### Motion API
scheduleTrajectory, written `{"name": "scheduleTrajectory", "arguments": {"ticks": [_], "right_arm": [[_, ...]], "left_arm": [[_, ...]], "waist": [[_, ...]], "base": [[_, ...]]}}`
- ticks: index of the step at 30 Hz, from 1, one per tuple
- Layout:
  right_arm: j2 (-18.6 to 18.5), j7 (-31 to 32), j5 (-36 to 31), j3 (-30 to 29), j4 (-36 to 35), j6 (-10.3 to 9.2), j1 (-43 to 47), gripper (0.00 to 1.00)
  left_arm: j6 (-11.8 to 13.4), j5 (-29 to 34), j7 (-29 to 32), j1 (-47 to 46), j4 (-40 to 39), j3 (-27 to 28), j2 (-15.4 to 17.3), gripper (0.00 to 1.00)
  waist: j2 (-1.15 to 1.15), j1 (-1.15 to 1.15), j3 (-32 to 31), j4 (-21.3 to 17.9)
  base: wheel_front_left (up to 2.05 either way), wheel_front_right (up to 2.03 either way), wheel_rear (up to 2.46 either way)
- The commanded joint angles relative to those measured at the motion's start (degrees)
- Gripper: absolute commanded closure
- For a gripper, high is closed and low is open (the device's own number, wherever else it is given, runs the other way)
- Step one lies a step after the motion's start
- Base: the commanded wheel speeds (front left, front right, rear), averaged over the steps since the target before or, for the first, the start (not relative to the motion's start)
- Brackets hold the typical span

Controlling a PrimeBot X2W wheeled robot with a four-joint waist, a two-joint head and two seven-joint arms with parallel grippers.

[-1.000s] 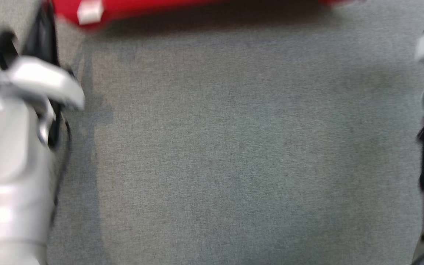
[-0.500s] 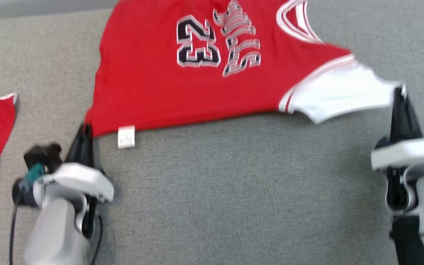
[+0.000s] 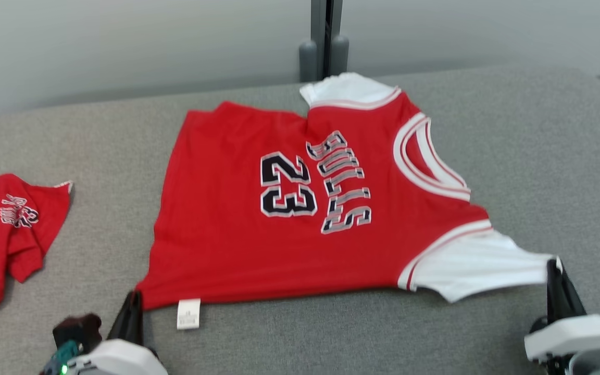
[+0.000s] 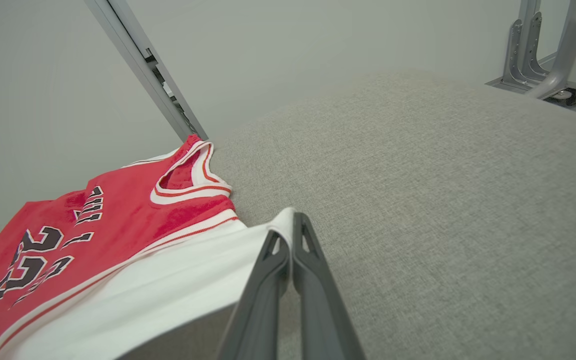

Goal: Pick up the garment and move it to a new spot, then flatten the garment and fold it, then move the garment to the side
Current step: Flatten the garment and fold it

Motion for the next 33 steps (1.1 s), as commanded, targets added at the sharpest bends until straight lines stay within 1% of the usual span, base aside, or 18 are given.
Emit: {"name": "scheduleTrajectory", "arguments": {"ticks": [1, 4, 10, 17, 20, 22, 26, 30, 33], "right_arm": [[-1.04, -0.31, 0.67, -0.87, 0.12, -0.34, 1.53, 1.0], [-1.04, -0.31, 1.07, -0.62, 0.27, -0.34, 4.97, 1.0], [-0.96, -0.31, 2.14, 1.04, -0.64, -0.33, 10.19, 1.0], [-0.93, -0.31, 4.56, 0.36, -3.35, -0.33, 14.47, 1.0], [-0.94, -0.32, 3.67, 0.05, -5.7, -0.33, 15.49, 1.0], [-0.97, -0.31, 3.23, 0.16, -7.05, -0.33, 15.36, 1.0], [-1.45, -0.32, 2.76, 0.47, -8.75, -0.32, 12.25, 1.0], [-1.44, -0.32, 2.97, 0.35, -8.98, -0.31, 7.69, 1.0], [-1.42, -0.31, 2.41, 0.58, -7.91, -0.24, 3.91, 1.0]], "left_arm": [[0.17, -0.87, -0.03, 1.59, 0.01, 0.51, 1.07, 1.0], [0.78, -3.19, -0.03, 4.92, -0.23, -0.16, 1.06, 1.0], [2.31, -6.92, -0.05, 10.4, -1.76, -2.07, 1.01, 1.0], [3.09, -8.68, -0.06, 15.12, -5.35, -4.31, 1.0, 1.0], [3.42, -9.23, -0.06, 15.79, -6.99, -4.93, 0.99, 1.0], [3.6, -9.38, -0.06, 15.29, -8.28, -4.87, 0.98, 1.0], [2.9, -8.36, -0.06, 12.74, -10.21, -6.25, 0.87, 1.0], [1.82, -7.61, -0.05, 8.85, -10.73, -8.45, 0.76, 1.0], [1.4, -6.86, -0.05, 5.19, -10.08, -10.0, 0.76, 1.0]], "waist": [[0.0, 0.0, -2.94, 0.33], [0.0, 0.0, -5.8, 0.4], [0.0, 0.0, -8.53, 0.77], [0.0, 0.0, -9.46, 2.39], [0.0, 0.0, -9.06, 3.34], [0.0, 0.0, -8.47, 3.71], [0.0, 0.0, -7.29, 4.33], [0.0, 0.0, -5.21, 4.73], [0.0, 0.0, -3.41, 4.7]], "base": [[0.0, 0.0, 0.0], [0.0, 0.0, 0.0], [0.0, 0.0, 0.0], [0.0, 0.0, 0.0], [0.0, 0.0, 0.0], [0.0, 0.0, 0.0], [0.0, 0.0, 0.0], [0.0, 0.0, 0.0], [0.0, 0.0, 0.0]]}}
